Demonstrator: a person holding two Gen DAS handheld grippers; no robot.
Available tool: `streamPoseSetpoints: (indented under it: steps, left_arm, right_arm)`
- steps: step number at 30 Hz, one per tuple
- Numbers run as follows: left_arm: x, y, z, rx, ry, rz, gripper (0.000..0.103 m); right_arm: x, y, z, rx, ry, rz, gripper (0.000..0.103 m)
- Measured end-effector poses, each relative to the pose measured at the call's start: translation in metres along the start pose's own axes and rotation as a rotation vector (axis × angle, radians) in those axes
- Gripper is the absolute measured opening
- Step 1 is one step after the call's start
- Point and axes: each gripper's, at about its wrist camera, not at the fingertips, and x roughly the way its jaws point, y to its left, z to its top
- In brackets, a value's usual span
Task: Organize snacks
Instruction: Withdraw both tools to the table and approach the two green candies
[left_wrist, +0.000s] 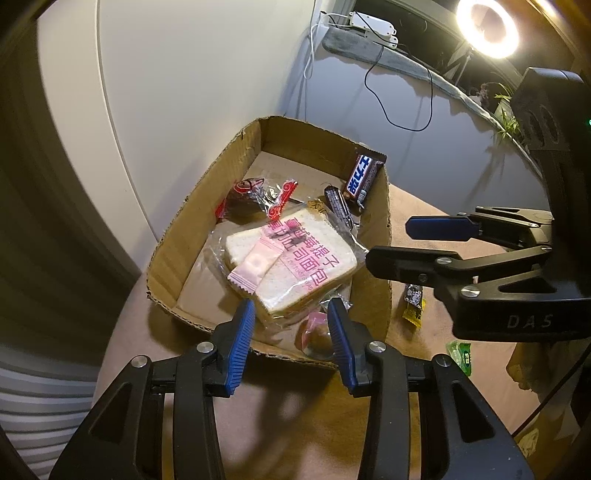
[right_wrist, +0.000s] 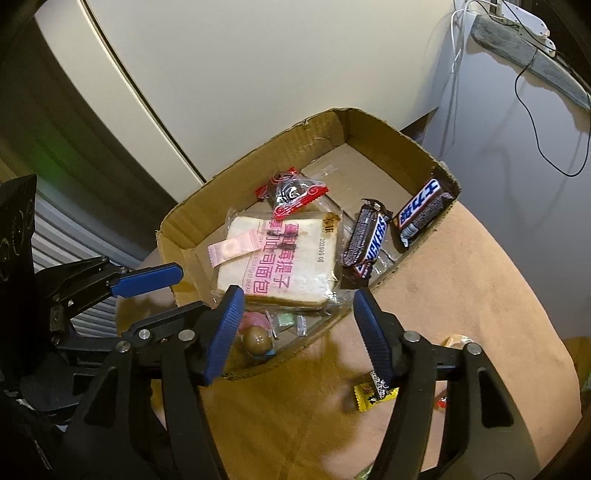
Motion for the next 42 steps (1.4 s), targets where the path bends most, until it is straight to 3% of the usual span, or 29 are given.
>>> streamPoseSetpoints:
  steps: [14, 29, 42]
  left_arm:
    - [-0.004, -0.031, 0.0, 0.041, -0.001, -0.052, 0.04]
    - [0.015, -0.115, -0.027, 0.178, 0.108, -0.197, 0.039]
    - [0.056, -0.166, -0.057, 0.326, 0.256, -0.285, 0.035]
  right_arm:
    - [-0.024, -0.035, -0.018, 0.057, 0.011, -0.06, 0.066]
    - [-0.061, -0.139, -0.109, 0.299, 0.06, -0.181, 0.066]
    - [-0.047, -0.119, -0.196, 0.43, 0.101, -0.118, 0.066]
